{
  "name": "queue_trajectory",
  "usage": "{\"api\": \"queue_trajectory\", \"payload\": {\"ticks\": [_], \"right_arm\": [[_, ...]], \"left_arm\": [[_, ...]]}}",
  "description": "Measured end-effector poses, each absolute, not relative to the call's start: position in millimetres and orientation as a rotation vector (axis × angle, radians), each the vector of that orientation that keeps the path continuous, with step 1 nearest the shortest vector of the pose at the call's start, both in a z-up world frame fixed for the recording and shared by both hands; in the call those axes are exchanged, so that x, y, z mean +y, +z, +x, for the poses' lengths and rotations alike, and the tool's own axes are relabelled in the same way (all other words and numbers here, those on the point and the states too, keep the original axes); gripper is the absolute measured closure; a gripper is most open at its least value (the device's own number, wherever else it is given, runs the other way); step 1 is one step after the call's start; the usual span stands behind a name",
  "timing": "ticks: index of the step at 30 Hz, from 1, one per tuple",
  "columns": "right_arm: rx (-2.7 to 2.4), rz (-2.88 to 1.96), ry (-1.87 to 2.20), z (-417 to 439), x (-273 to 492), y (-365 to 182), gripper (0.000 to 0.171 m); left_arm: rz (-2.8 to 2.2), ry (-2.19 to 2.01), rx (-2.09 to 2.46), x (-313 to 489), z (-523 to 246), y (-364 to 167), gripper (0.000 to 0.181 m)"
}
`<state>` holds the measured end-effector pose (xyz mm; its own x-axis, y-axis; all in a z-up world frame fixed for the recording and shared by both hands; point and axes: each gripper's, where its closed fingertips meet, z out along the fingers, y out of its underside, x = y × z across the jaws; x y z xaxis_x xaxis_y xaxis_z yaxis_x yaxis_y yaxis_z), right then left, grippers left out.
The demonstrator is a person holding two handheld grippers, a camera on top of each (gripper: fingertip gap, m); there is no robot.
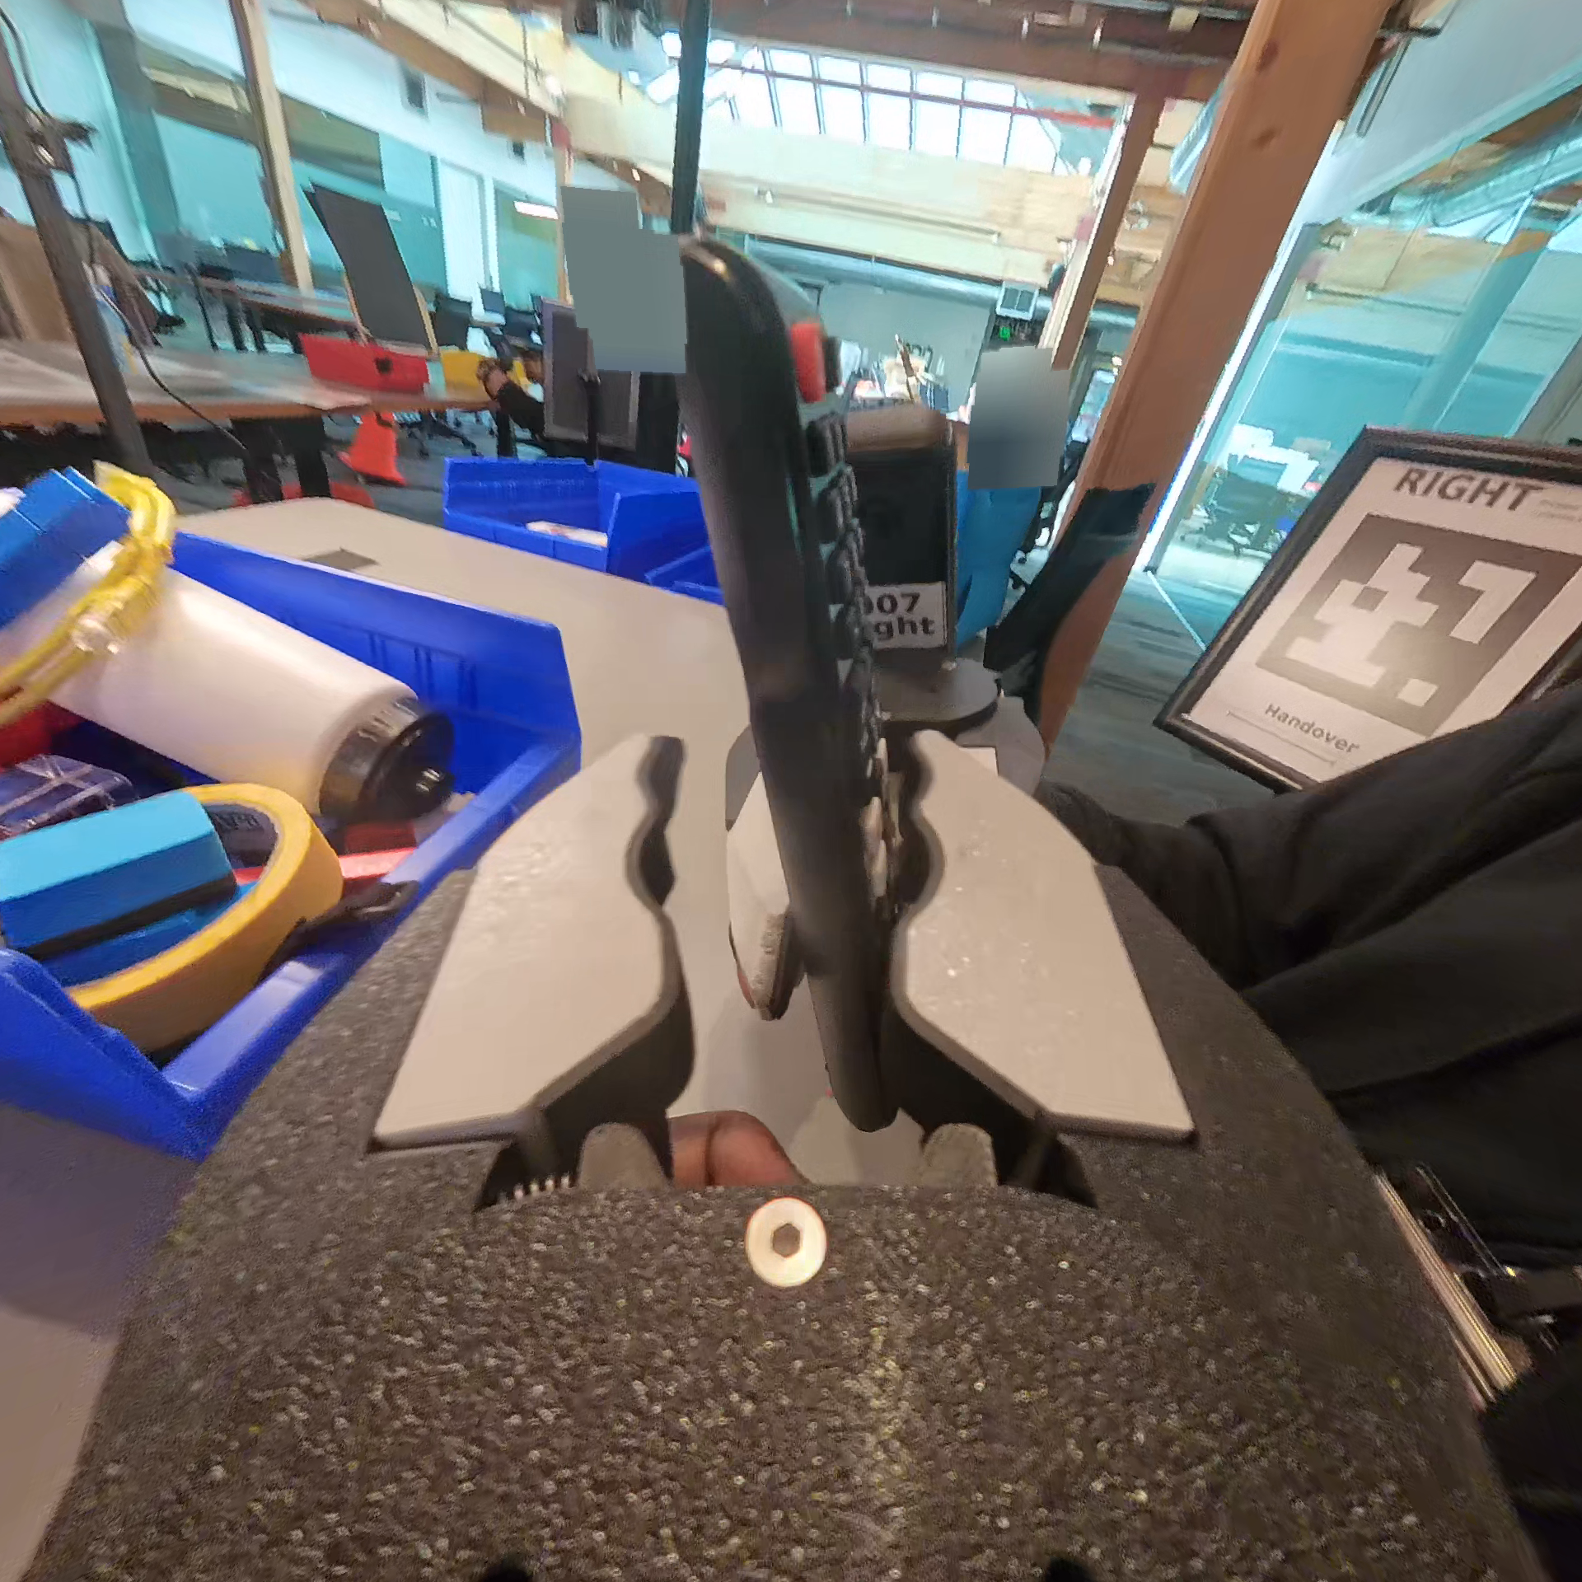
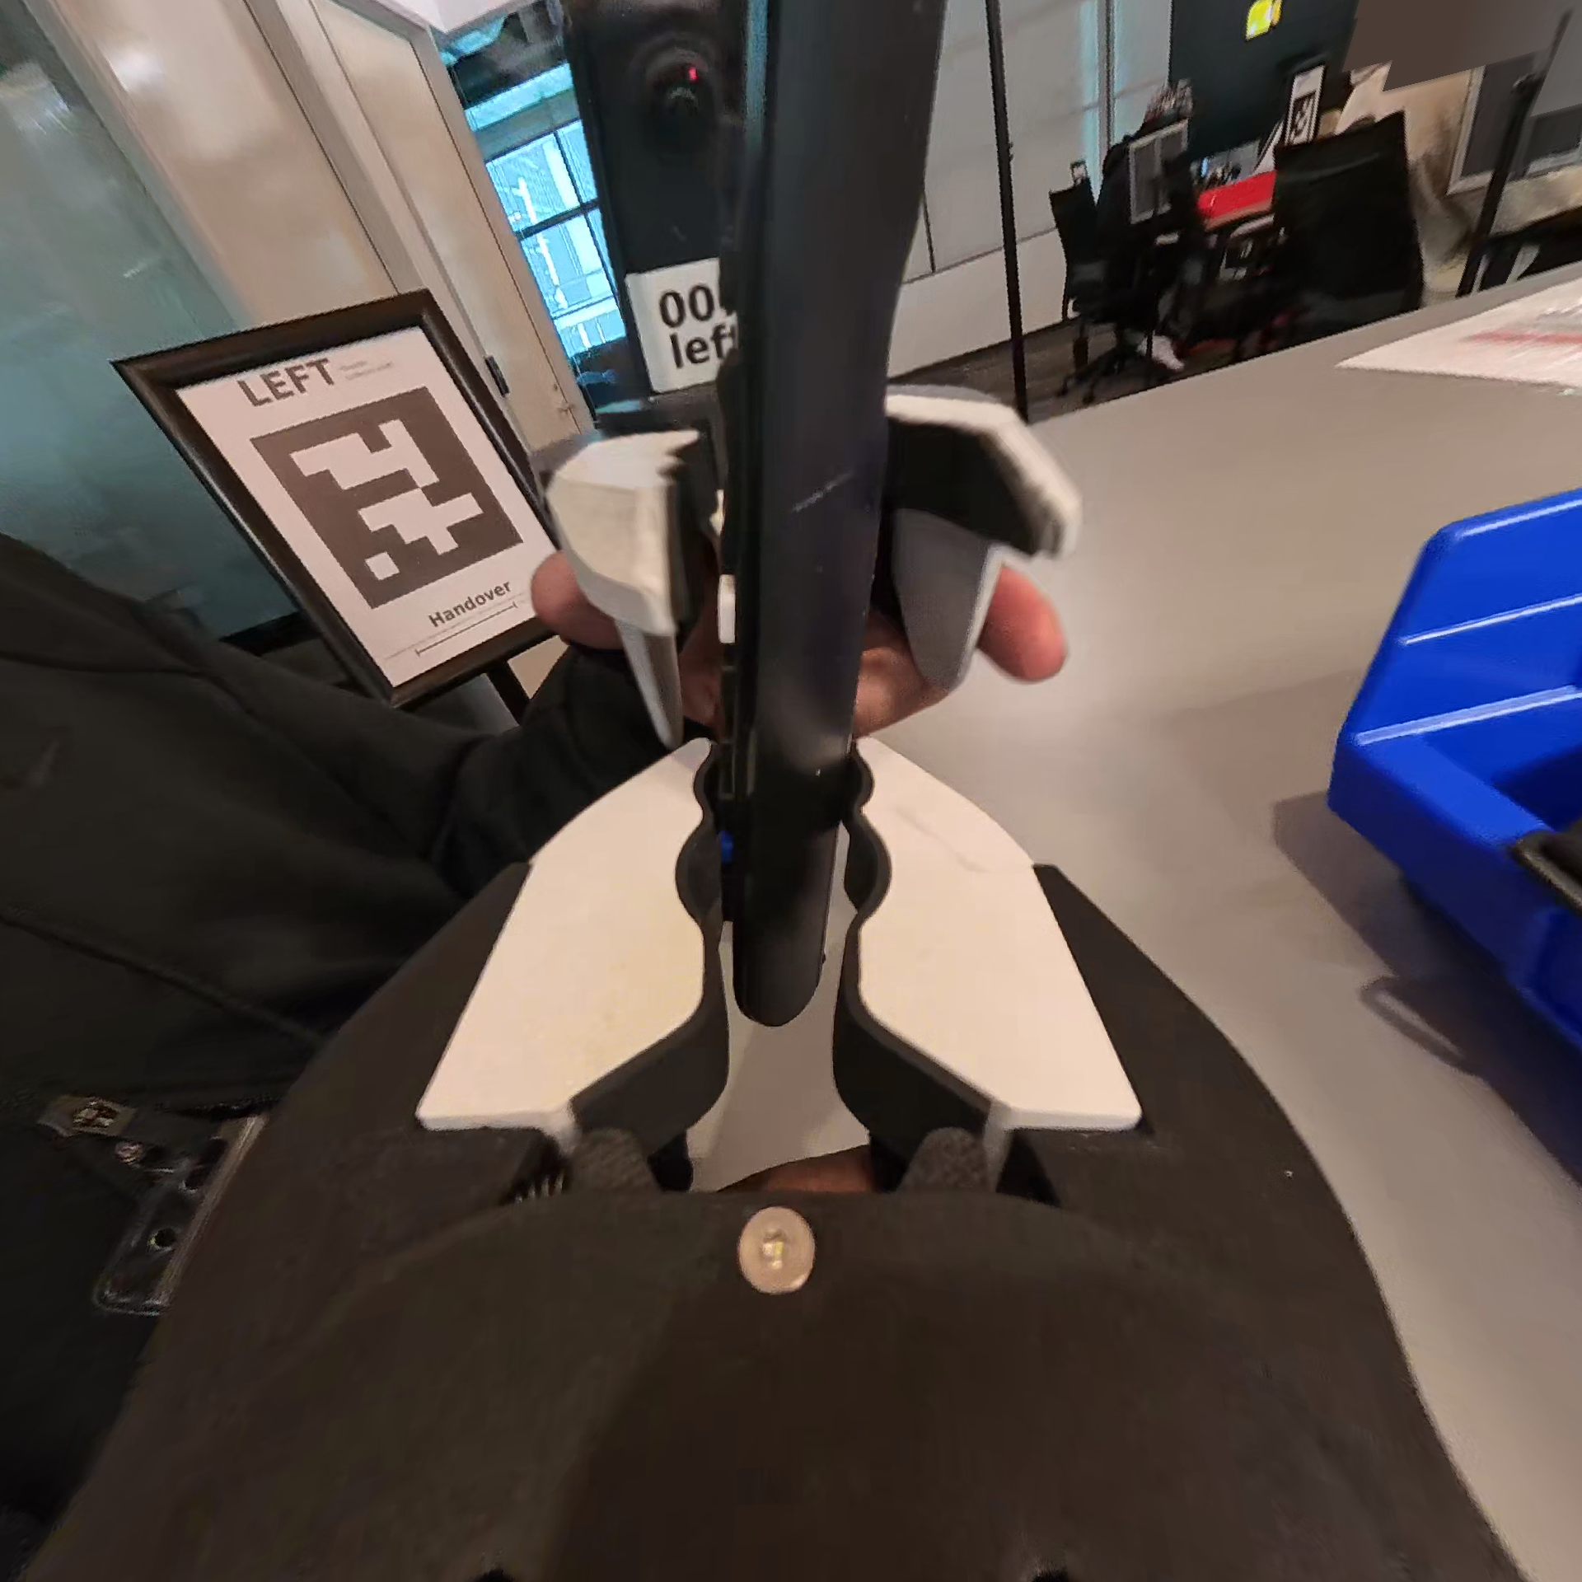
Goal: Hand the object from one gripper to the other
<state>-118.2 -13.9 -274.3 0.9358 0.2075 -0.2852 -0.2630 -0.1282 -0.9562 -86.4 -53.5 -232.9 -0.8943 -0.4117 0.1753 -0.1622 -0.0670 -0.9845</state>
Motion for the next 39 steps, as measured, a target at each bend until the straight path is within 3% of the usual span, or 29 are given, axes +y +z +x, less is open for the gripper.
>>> {"api": "queue_trajectory", "payload": {"ticks": [2, 7, 11, 17, 27, 31, 39], "right_arm": [[0.063, -1.678, 0.400, -116, -12, -279, 0.146], [0.108, -1.690, 0.133, -90, -13, -279, 0.138], [0.035, -1.623, -0.366, -69, -19, -260, 0.118], [-0.446, -1.441, -1.184, -88, -27, -242, 0.113], [-0.698, -1.379, -1.696, -85, -13, -260, 0.100], [-0.626, -1.301, -1.836, -79, -19, -245, 0.112], [-0.581, -1.348, -1.936, -64, -25, -245, 0.118]], "left_arm": [[-0.616, -2.081, 2.058, -56, -90, -238, 0.152], [-0.801, -2.096, 1.944, -49, -70, -237, 0.154], [-0.949, -2.133, 1.838, -38, -58, -234, 0.155], [-1.114, -2.228, 1.650, -19, -48, -223, 0.154], [-1.319, -2.610, 1.460, -14, -55, -208, 0.155], [-1.405, -2.710, 1.509, -35, -58, -217, 0.155], [-1.369, -2.557, 1.583, -44, -55, -227, 0.154]]}}
